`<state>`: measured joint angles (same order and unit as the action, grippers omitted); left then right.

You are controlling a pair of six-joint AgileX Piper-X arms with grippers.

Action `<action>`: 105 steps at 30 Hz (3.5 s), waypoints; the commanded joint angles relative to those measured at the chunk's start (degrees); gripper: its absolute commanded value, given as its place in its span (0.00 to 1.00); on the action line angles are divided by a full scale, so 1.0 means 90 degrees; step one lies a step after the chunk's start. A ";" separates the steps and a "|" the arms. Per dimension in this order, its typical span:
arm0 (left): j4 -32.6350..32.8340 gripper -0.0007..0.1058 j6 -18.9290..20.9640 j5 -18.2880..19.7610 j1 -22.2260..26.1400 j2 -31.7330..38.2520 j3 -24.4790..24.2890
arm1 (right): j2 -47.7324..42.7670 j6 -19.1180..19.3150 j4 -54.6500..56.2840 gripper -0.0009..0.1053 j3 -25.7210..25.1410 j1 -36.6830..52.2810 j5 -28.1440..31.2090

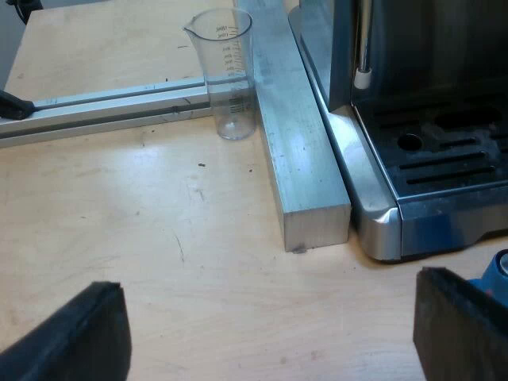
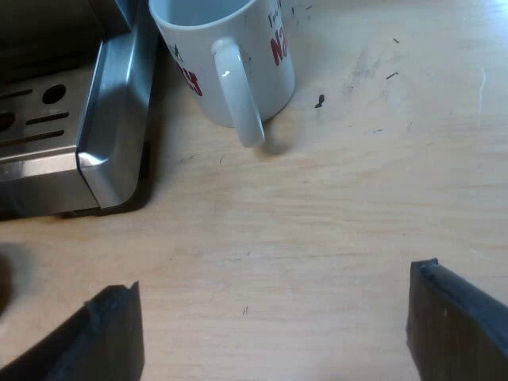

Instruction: Put the handle in the coffee machine

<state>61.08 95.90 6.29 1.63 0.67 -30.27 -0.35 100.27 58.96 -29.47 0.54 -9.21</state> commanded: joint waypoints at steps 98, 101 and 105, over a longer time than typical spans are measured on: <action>0.0224 0.70 -0.0661 0.2324 -0.4954 -0.2382 -0.1041 | 0.6818 -0.3026 0.0616 0.01 -0.2294 -0.5432 0.0915; 0.0224 0.70 -0.0692 0.2324 -0.4954 -0.2382 -0.0952 | 0.7082 -0.3026 0.0576 0.01 -0.2294 -0.5432 0.0893; 0.0224 0.70 -0.0692 0.2324 -0.4954 -0.2382 -0.0777 | 0.7331 -0.3026 0.0485 0.01 -0.2294 -0.5432 0.0893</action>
<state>62.93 89.89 26.87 -42.69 -20.73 -37.42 65.56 73.21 62.88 -50.22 -48.22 -0.64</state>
